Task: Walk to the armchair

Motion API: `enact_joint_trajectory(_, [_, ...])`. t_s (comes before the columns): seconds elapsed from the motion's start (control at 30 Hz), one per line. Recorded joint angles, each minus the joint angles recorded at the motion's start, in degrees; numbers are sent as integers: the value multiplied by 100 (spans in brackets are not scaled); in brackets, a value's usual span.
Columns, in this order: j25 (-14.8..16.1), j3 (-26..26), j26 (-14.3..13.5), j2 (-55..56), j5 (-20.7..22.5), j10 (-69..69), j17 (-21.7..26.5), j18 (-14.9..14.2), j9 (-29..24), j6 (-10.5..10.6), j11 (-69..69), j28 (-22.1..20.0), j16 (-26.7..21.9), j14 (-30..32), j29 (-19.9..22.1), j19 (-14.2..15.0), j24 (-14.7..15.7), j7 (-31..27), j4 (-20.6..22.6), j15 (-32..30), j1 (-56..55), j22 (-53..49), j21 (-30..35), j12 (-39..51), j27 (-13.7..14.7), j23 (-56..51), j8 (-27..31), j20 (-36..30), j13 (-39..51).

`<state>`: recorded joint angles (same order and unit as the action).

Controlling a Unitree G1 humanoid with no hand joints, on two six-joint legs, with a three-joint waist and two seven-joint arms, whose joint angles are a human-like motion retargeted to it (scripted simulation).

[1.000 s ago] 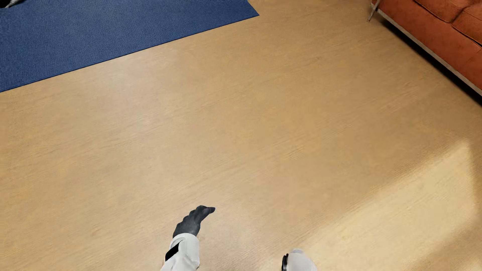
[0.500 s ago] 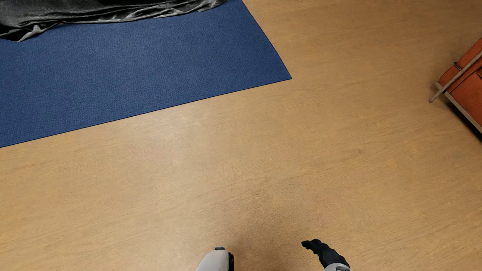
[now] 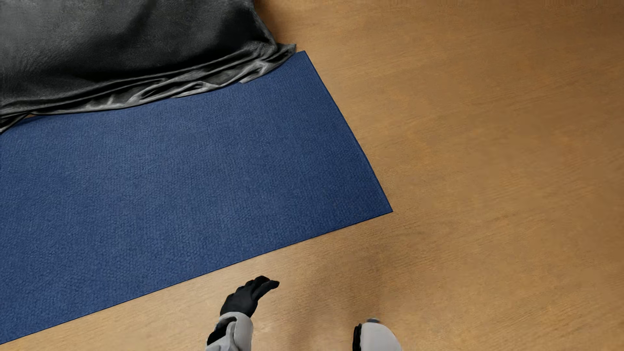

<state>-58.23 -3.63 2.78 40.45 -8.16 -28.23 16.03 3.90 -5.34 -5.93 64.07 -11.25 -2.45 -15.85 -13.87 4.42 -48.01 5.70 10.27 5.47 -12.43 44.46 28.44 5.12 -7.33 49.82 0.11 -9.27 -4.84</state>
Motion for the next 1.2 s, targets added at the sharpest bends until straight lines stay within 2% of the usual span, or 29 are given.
enact_joint_trajectory(0.03, [-86, 86, -251, 324, -170, 291, 10, -13, 29, 4, -1096, -9, 35, -63, -623, -113, 172, -170, 82, 169, 531, -369, 99, 354, 192, 140, -231, -164, -213])
enact_joint_trajectory(0.07, [-12, 184, -449, 470, -253, 578, -30, -44, 59, 18, -2448, 33, -3, -47, -875, -181, 256, -386, 111, 286, 1054, -720, -28, 731, 308, 112, -398, -429, -472])
enact_joint_trajectory(0.1, [131, 294, -580, 476, -217, 825, -129, -86, 90, 53, -3857, 53, -91, 50, -673, -16, 254, -613, 58, 313, 1566, -1056, -328, 1070, 306, -19, -385, -707, -768])
enact_joint_trajectory(0.13, [317, 409, -653, 431, -148, 897, -294, -154, 120, 113, -4823, 27, -191, 253, -166, 232, 212, -800, -57, 272, 2019, -1362, -790, 1294, 173, -168, -295, -937, -1096])
enact_joint_trajectory(0.17, [579, 520, -687, 424, -121, 709, -540, -194, 151, 191, -4859, -20, -296, 632, 369, 363, 204, -938, -203, 108, 2345, -1626, -1385, 1347, -48, -271, -374, -1087, -1425])
enact_joint_trajectory(0.2, [900, 621, -690, 498, -47, 227, -850, -311, 175, 300, -4106, -31, -441, 1248, 703, 117, 279, -1065, -386, -394, 2522, -1837, -1985, 1220, -259, -277, -532, -1150, -1662])
enact_joint_trajectory(0.23, [1139, 699, -646, 542, 92, -655, -1106, -676, 182, 436, -3200, 16, -598, 2159, 743, -234, 431, -1153, -574, -849, 2463, -1968, -2407, 956, -397, -156, -678, -1142, -1729])
enact_joint_trajectory(0.27, [1125, 743, -512, 448, 266, -1891, -1218, -1096, 166, 586, -2417, 87, -703, 3054, 537, -442, 604, -1192, -748, -561, 2103, -1955, -2529, 636, -466, 67, -821, -1085, -1603])
enact_joint_trajectory(0.3, [820, 754, -238, 184, 444, -3183, -1197, -1236, 139, 733, -1962, 134, -710, 3299, 264, -566, 740, -1172, -930, 29, 1431, -1728, -2382, 343, -478, 288, -986, -1019, -1332])
enact_joint_trajectory(0.33, [366, 731, 185, -280, 620, -4200, -1110, -906, 119, 869, -1887, 147, -638, 2797, 151, -616, 802, -1165, -1066, 506, 597, -1275, -2131, 112, -448, 396, -1151, -993, -991])
enact_joint_trajectory(0.4, [-229, 621, 1029, -1511, 1010, -4833, -1004, -541, 113, 1081, -2436, 448, -569, 1803, 768, -656, 586, -1109, -1232, 1054, -1049, 9, -1955, -214, -402, 185, -1364, -1360, -361])
enact_joint_trajectory(0.43, [-161, 547, 1122, -2185, 1199, -4481, -1007, -517, 124, 1144, -2868, 899, -657, 1396, 1292, -665, 307, -1090, -1186, 1209, -1711, 633, -2121, -386, -328, -55, -1394, -1803, -128])
enact_joint_trajectory(0.47, [119, 468, 988, -2844, 1363, -3790, -1018, -451, 141, 1180, -3311, 1434, -814, 1110, 1698, -661, -12, -1054, -1135, 1324, -2249, 1116, -2369, -609, -132, -317, -1383, -2264, 81])
enact_joint_trajectory(0.5, [466, 381, 828, -3467, 1500, -2813, -1007, -374, 162, 1198, -3725, 1847, -983, 995, 1839, -646, -220, -1016, -1122, 1392, -2662, 1417, -2561, -880, 132, -622, -1326, -2517, 330])
enact_joint_trajectory(0.53, [751, 282, 824, -4049, 1593, -1576, -924, -413, 184, 1201, -4112, 2019, -1101, 960, 1792, -623, -205, -1044, -1112, 1395, -2930, 1521, -2595, -1186, 390, -1007, -1203, -2431, 588])
enact_joint_trajectory(0.6, [1005, 37, 1134, -5077, 1586, 852, -612, -397, 214, 1151, -4643, 1604, -1117, 984, 1758, -577, 254, -1264, -1092, 1241, -3123, 1455, -2389, -1841, 698, -1881, -827, -1623, 1033])
enact_joint_trajectory(0.63, [1080, -93, 1286, -5466, 1495, 1193, -512, -485, 220, 1097, -4623, 1306, -1099, 1089, 1914, -540, 419, -1168, -1139, 1010, -3168, 1488, -2346, -2104, 706, -2244, -629, -1235, 1127])
enact_joint_trajectory(0.7, [1336, -335, 1473, -5852, 1080, -183, -397, -263, 180, 863, -3717, 1145, -986, 1759, 2252, -327, 398, -759, -960, -147, -3308, 1822, -2465, -2270, 499, -2748, -306, -828, 875])
enact_joint_trajectory(0.73, [1470, -411, 1332, -5625, 807, -908, -361, -203, 121, 685, -2626, 1320, -905, 1767, 2269, -72, 309, -569, -773, -1180, -3217, 1989, -2517, -2165, 331, -2839, -173, -759, 610])
enact_joint_trajectory(0.77, [1500, -438, 1007, -5062, 528, -1337, -318, -152, 48, 502, -1279, 1570, -810, 1485, 2137, 301, 215, -320, -609, -2072, -2970, 2056, -2449, -1967, 114, -2744, -40, -722, 384])
enact_joint_trajectory(0.8, [1355, -423, 629, -4241, 306, -1462, -246, -103, -18, 334, -33, 1723, -691, 1076, 1887, 452, 126, -113, -421, -2143, -2595, 1977, -2210, -1707, -128, -2438, 138, -667, 265])
enact_joint_trajectory(0.83, [1077, -380, 341, -3321, 172, -1313, -179, -107, -58, 196, 869, 1636, -554, 729, 1608, 368, 37, 12, -233, -1604, -2095, 1753, -1848, -1414, -336, -1959, 298, -568, 223])
enact_joint_trajectory(0.9, [638, -257, 75, -1572, -50, -600, -223, -59, -66, 34, 1381, 885, -232, 265, 1167, 127, -121, 14, 124, -714, -904, 1066, -1260, -802, -586, -841, 343, -330, 65])
enact_joint_trajectory(0.93, [602, -182, -64, -860, -107, -225, -322, -23, -46, 7, 1064, 537, -90, 99, 960, 6, -158, -62, 256, -248, -302, 709, -1164, -483, -642, -403, 255, -274, -134])
enact_joint_trajectory(1.0, [759, -6, -464, 192, -306, 361, -452, 1, 10, 14, -495, 293, 25, -107, 539, -254, -170, -339, 387, 248, 772, -165, -1292, 235, -467, -68, -144, -425, -661])
enact_joint_trajectory(1.07, [992, 196, -868, 593, -244, 787, -610, -32, 71, 79, -3123, 143, -44, -67, 590, -127, -52, -750, 282, 252, 1709, -1118, -1506, 936, -154, -152, -323, -627, -1170])
enact_joint_trajectory(1.13, [839, 380, -965, 510, -7, 669, -789, -146, 137, 246, -4616, -120, -145, 514, 836, 170, 242, -1049, -33, 83, 2435, -1768, -1474, 1190, -206, 46, -297, -636, -1463])
enact_joint_trajectory(1.17, [652, 451, -887, 559, 88, 192, -891, -331, 156, 371, -4059, -205, -267, 1113, 735, -33, 402, -1131, -227, -430, 2591, -1985, -1402, 1106, -327, 249, -514, -607, -1492])
enact_joint_trajectory(1.2, [525, 503, -756, 638, 225, -716, -994, -782, 144, 531, -3189, -236, -440, 1963, 541, -313, 516, -1213, -407, -882, 2494, -2139, -1376, 935, -378, 440, -727, -575, -1425])
